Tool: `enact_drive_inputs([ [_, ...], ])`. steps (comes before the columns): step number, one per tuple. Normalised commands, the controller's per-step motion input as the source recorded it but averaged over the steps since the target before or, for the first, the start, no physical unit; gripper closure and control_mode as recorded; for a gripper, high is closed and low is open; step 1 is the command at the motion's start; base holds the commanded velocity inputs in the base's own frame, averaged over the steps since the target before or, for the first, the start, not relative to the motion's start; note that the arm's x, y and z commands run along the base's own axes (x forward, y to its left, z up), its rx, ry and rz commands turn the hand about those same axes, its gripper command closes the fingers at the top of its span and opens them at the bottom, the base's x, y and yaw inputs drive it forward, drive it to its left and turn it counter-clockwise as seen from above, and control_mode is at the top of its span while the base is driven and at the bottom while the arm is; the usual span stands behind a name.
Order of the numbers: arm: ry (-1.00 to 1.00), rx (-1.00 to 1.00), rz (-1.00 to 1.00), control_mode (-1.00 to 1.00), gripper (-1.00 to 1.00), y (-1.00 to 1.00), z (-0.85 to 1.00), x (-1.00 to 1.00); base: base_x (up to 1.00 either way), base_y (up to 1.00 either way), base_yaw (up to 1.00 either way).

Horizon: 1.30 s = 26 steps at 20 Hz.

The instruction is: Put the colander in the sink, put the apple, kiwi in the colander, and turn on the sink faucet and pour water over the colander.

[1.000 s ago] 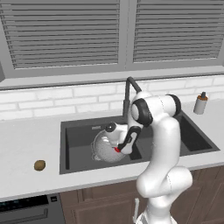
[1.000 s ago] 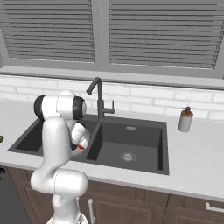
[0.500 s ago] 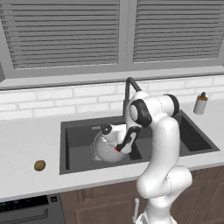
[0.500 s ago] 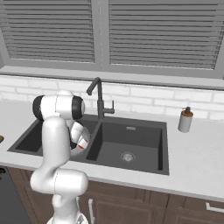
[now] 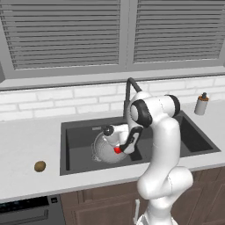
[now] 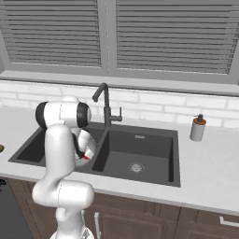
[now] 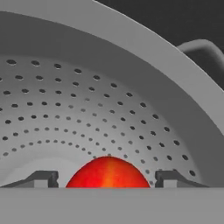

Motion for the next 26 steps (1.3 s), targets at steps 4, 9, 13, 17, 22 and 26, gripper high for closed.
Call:
enact_drive_inputs([
  [4, -0.11, 0.1, 0.0, -1.0, -1.0, 0.08, 0.0, 0.93, 0.0, 0.0, 0.0],
  [9, -0.13, 0.08, 0.0, -1.0, -1.0, 0.37, 0.0, 1.0, 0.0, 0.0, 0.0],
  [13, -0.24, 0.11, 0.0, -1.0, -1.0, 0.47, 0.04, 1.0, 0.0, 0.0, 0.0],
  [17, -0.32, 0.18, 0.0, -1.0, -1.0, 0.28, 0.22, 0.99, 0.0, 0.0, 0.0],
  [22, -0.19, 0.14, 0.03, -1.0, -1.0, -0.04, 0.46, 0.26, 0.0, 0.0, 0.0],
  [26, 0.01, 0.05, 0.07, -1.0, -1.0, -0.09, 0.51, -0.22, 0.0, 0.0, 0.0],
])
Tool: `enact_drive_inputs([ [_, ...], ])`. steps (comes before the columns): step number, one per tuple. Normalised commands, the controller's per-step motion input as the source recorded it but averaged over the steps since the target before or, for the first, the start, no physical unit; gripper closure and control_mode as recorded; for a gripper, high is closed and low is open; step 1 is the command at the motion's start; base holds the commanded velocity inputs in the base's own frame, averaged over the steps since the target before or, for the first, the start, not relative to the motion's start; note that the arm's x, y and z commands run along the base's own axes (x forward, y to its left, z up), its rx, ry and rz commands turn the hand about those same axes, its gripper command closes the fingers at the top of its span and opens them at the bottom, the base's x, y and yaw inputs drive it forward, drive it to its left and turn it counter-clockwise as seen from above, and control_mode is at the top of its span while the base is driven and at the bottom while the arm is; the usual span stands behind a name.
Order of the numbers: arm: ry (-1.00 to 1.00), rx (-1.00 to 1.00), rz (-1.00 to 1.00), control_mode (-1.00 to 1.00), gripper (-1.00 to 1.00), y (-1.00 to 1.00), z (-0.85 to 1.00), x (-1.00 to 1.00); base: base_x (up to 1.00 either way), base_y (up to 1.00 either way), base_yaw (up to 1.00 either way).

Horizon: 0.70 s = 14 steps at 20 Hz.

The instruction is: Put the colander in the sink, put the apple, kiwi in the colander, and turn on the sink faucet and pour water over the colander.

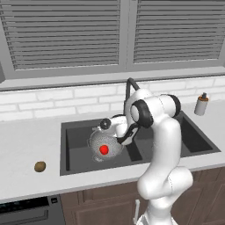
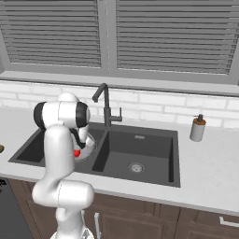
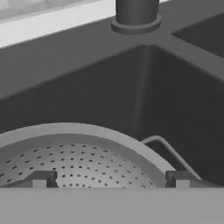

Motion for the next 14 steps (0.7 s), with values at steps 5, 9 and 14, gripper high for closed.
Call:
enact_drive_inputs([
  [5, 0.18, -0.04, 0.09, -1.0, -1.0, -0.05, 0.16, -0.31, 0.0, 0.0, 0.0],
  [9, 0.29, -0.04, 0.14, -1.0, -1.0, 0.0, 0.26, -0.27, 0.0, 0.0, 0.0],
  [14, -0.02, 0.0, 0.19, -1.0, -1.0, 0.0, 1.0, -0.37, 0.0, 0.0, 0.0],
])
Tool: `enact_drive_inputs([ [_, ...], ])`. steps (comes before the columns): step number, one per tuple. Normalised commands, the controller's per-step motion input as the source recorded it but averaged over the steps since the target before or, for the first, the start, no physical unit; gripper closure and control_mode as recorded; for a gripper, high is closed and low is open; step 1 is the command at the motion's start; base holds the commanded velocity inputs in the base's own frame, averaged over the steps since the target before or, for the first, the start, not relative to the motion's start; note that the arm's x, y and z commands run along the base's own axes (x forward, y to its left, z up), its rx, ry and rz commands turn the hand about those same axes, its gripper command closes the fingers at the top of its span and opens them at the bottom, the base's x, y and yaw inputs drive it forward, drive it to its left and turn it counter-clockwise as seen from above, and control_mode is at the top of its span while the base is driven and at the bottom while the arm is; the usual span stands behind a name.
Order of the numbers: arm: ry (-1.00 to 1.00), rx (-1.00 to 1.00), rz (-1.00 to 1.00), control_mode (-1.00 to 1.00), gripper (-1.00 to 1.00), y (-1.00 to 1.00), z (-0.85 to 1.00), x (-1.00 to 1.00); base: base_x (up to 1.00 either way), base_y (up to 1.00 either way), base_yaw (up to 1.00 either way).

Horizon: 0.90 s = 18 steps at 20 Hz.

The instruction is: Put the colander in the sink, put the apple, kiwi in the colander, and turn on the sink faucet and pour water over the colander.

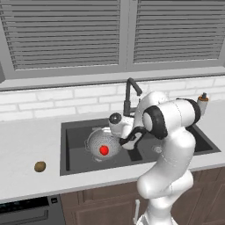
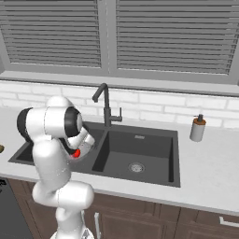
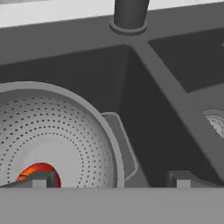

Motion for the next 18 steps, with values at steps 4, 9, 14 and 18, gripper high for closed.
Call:
enact_drive_inputs([
  [4, -0.03, 0.0, 0.23, -1.0, -1.0, 0.0, 1.0, -0.49, 0.0, 0.0, 0.0],
  [9, -0.03, 0.0, 0.32, -1.0, -1.0, 0.02, 0.77, -0.76, 0.0, 0.0, 0.0],
  [14, 0.02, 0.0, 0.28, -1.0, -1.0, 0.34, 0.96, -0.4, 0.0, 0.0, 0.0],
  [18, 0.13, -0.02, 0.23, -1.0, -1.0, 0.56, 1.0, -0.03, 0.0, 0.0, 0.0],
])
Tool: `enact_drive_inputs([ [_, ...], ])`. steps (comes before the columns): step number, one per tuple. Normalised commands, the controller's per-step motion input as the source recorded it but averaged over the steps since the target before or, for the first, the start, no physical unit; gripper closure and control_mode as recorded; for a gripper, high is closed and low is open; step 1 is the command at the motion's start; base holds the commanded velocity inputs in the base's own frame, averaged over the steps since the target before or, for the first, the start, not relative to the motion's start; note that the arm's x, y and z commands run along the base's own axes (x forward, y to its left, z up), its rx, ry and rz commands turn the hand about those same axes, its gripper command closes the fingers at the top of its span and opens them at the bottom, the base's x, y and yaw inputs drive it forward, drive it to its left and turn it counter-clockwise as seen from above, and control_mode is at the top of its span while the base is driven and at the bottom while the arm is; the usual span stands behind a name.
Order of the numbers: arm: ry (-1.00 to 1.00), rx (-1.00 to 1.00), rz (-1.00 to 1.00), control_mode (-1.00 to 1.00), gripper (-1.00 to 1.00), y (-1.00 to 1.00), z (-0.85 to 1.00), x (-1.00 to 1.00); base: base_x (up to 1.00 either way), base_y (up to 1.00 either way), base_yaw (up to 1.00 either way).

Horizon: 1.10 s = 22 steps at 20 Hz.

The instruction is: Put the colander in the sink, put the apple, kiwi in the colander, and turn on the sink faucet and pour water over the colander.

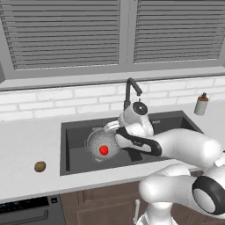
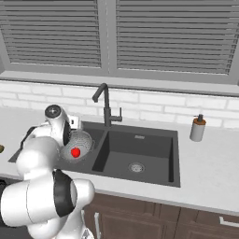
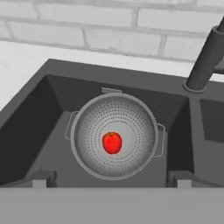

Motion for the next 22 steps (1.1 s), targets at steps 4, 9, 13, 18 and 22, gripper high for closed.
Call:
enact_drive_inputs([
  [4, 0.1, -0.01, 0.15, -1.0, -1.0, 0.66, 0.73, -0.18, 0.0, 0.0, 0.0],
  [9, 0.02, -0.03, 0.12, -1.0, -1.0, 0.89, 0.07, -0.52, 0.0, 0.0, 0.0],
  [13, 0.0, 0.0, 0.02, -1.0, -1.0, 0.68, -0.19, -0.91, 0.0, 0.0, 0.0],
  [18, 0.01, 0.0, 0.0, -1.0, -1.0, 0.6, -0.15, -0.59, 0.0, 0.0, 0.0],
  [22, 0.11, 0.0, 0.0, -1.0, -1.0, 0.6, -0.01, -0.23, 0.0, 0.0, 0.0],
])
